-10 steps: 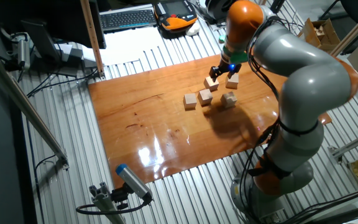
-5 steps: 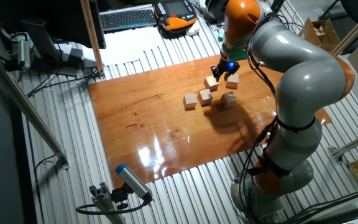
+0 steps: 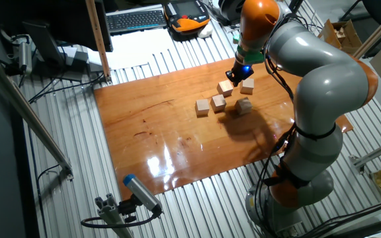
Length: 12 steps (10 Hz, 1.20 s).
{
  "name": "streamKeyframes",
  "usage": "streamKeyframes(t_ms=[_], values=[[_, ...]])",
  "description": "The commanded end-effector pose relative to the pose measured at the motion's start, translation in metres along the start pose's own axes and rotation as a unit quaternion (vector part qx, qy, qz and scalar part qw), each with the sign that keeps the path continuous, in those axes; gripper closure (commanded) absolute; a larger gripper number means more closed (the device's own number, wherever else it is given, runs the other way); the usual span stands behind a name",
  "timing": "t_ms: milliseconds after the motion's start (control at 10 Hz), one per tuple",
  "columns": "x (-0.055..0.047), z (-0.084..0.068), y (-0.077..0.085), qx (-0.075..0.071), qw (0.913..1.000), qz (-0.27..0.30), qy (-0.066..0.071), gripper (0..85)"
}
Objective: Stack the blocks in a vertical line of five
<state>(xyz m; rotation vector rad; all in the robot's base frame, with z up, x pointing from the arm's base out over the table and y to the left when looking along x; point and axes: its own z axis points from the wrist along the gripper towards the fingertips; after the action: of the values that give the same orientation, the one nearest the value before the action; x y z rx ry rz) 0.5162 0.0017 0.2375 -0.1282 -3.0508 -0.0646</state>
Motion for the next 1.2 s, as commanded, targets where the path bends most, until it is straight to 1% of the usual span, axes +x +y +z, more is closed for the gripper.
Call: streamKeyframes(t_ms=[0,200,300,400,500,600,700,800,900,1000,1100], values=[[0.0,0.0,0.0,-0.004,1.0,0.001,0.0,85.0],[-0.001,0.0,0.0,-0.006,1.0,-0.001,-0.001,85.0],[-0.001,0.0,0.001,-0.004,1.0,-0.001,0.001,85.0],[-0.001,0.0,0.001,0.005,1.0,-0.001,-0.001,85.0],[-0.001,0.0,0.002,0.019,0.9998,0.0,-0.007,85.0],[-0.002,0.001,0.002,0.033,0.9993,0.003,-0.015,85.0],[-0.003,0.002,0.003,0.041,0.9988,0.007,-0.027,85.0],[-0.006,0.004,0.006,0.052,0.998,0.01,-0.035,85.0],[-0.008,0.007,0.007,0.056,0.9976,0.014,-0.037,85.0],[-0.009,0.009,0.008,0.054,0.9978,0.016,-0.036,85.0],[-0.011,0.011,0.008,0.051,0.998,0.016,-0.032,85.0]])
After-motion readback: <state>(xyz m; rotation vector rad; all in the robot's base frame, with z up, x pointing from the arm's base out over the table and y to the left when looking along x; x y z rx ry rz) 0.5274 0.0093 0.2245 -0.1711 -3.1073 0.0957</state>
